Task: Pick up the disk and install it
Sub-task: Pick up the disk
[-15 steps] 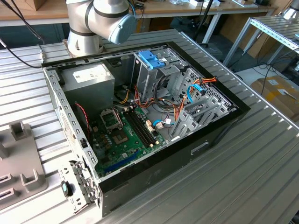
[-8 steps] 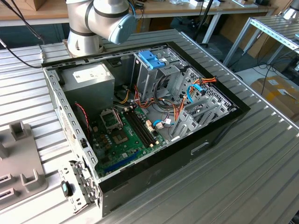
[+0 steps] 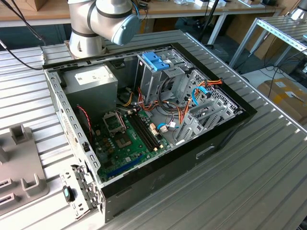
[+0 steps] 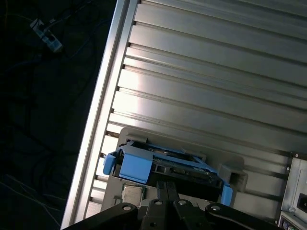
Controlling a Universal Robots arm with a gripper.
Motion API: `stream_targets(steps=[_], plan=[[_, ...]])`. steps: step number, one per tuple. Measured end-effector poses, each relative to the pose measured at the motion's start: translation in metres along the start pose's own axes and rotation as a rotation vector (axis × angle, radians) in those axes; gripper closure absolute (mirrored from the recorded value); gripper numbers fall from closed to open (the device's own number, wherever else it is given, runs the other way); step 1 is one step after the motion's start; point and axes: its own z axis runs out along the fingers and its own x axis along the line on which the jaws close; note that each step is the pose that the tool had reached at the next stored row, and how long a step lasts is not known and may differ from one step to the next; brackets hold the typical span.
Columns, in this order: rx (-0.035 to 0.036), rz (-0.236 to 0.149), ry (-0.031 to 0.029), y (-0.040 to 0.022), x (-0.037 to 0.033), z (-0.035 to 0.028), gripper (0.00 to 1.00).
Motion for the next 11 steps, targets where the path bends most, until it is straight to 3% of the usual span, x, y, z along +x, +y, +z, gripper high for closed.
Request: stream_targets(steps=[4,11], plan=[[0.0003,-0.031,0.0004,0.0000,0.0000,0.0000,0.89],[0.0013,-0.143,0.0017,0.0000,0.0000,0.0000,0.89]])
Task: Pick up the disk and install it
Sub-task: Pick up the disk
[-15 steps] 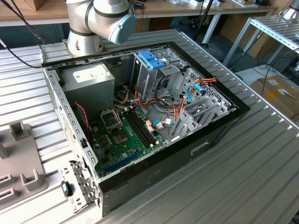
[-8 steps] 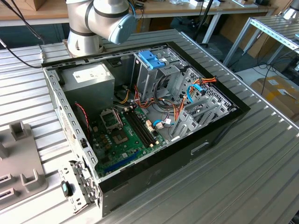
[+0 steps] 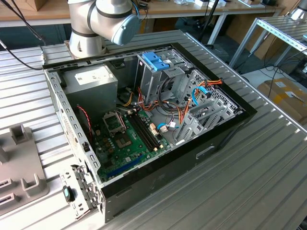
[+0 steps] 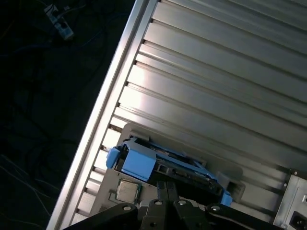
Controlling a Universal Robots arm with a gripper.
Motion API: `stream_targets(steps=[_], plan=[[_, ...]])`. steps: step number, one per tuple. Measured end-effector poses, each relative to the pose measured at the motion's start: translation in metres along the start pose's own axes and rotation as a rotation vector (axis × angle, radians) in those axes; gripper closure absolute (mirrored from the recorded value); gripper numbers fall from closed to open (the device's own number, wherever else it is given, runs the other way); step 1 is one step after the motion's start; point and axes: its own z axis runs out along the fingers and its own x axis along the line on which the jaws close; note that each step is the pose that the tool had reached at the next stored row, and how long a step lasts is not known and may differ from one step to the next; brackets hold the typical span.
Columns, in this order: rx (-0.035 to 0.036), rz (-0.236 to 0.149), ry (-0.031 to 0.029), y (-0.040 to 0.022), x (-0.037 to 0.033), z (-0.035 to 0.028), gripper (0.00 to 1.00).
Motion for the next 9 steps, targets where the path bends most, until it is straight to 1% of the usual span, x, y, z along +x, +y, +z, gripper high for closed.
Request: stream_targets(steps=[1,9], plan=[[0.0001,-0.011,0.0002,0.0000,0.0000,0.0000,0.89],[0.0001,-0.012,0.0002,0.0000,0.0000,0.0000,0.89]])
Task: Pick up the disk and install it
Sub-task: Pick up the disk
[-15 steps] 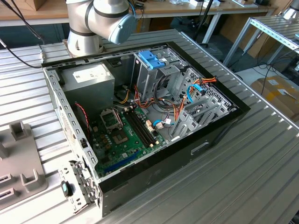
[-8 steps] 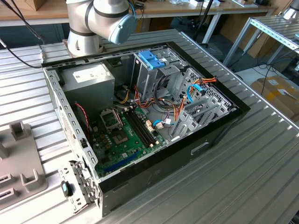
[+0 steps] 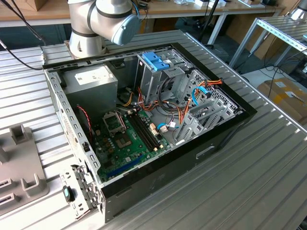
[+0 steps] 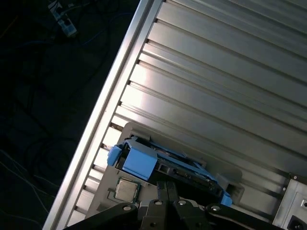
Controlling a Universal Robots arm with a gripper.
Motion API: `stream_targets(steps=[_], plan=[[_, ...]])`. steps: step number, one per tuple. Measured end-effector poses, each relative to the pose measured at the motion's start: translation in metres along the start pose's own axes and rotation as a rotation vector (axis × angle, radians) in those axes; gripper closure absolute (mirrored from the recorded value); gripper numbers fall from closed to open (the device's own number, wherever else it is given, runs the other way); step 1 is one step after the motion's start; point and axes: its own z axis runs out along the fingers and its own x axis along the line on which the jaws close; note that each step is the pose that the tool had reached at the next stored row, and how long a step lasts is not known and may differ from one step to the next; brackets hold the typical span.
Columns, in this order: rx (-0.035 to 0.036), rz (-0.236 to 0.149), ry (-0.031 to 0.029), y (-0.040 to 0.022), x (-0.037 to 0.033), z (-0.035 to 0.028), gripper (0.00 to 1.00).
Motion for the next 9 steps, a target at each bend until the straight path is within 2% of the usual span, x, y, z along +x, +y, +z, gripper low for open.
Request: stream_targets(steps=[6,9], plan=[[0.0000,-0.001,0.0000,0.0000,0.0000,0.0000,0.89],[0.0001,-0.016,0.0002,0.0000,0.0000,0.0000,0.89]])
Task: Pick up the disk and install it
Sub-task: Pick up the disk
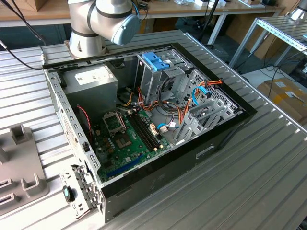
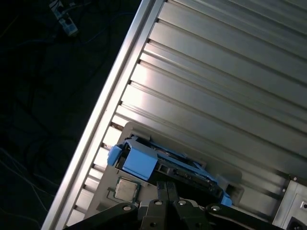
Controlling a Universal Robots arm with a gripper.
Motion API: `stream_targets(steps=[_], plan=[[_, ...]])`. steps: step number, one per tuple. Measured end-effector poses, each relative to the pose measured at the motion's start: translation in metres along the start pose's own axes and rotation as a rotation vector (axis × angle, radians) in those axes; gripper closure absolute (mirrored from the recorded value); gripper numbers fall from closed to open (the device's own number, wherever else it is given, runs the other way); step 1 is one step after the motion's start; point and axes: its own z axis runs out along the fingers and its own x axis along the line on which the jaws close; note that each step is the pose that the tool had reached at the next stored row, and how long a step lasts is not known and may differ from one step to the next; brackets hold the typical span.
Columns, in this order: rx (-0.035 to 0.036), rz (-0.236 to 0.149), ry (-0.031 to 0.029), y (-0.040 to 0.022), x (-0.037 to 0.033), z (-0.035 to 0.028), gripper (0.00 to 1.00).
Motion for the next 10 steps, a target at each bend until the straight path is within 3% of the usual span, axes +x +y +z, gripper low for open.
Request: stream_targets(steps=[4,10], plan=[[0.0002,-0.024,0.0003,0.0000,0.0000,0.0000,0.89],[0.0003,-0.026,0.0003,0.0000,0.0000,0.0000,0.89]])
